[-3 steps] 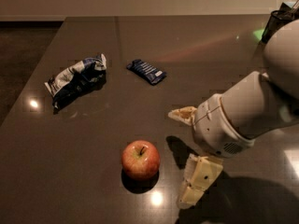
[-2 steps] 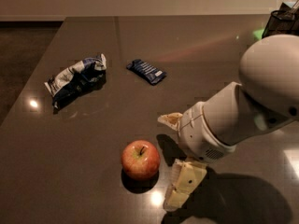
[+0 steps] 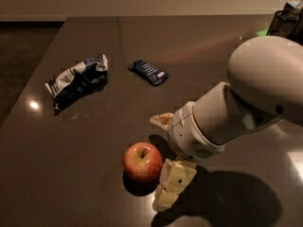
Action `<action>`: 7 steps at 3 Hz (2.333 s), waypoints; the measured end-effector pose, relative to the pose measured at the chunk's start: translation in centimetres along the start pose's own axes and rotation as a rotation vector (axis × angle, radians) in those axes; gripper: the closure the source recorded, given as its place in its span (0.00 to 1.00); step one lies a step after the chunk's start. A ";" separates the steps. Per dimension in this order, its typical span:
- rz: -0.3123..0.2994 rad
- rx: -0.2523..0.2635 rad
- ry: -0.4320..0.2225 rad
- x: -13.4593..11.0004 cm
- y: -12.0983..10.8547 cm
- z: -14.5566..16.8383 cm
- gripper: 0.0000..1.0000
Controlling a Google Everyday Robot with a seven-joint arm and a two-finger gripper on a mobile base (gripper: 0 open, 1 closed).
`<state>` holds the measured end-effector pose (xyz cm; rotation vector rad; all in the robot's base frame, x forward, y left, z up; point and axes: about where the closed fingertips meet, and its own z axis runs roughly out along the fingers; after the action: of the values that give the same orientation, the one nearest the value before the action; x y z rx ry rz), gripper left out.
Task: Move apple near rxbar blueberry
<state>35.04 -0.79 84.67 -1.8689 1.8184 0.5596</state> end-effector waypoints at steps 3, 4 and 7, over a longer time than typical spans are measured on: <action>-0.001 -0.044 -0.046 -2.1 0.7 1.0 0.17; -0.002 -0.044 -0.050 -2.5 0.6 1.1 0.39; 0.081 0.100 -0.064 -3.4 -5.5 -3.5 1.00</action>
Offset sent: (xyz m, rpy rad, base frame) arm -0.0108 0.0284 0.0054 0.0637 0.0506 0.0397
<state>40.27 -0.01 89.78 -1.7000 1.8518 0.5398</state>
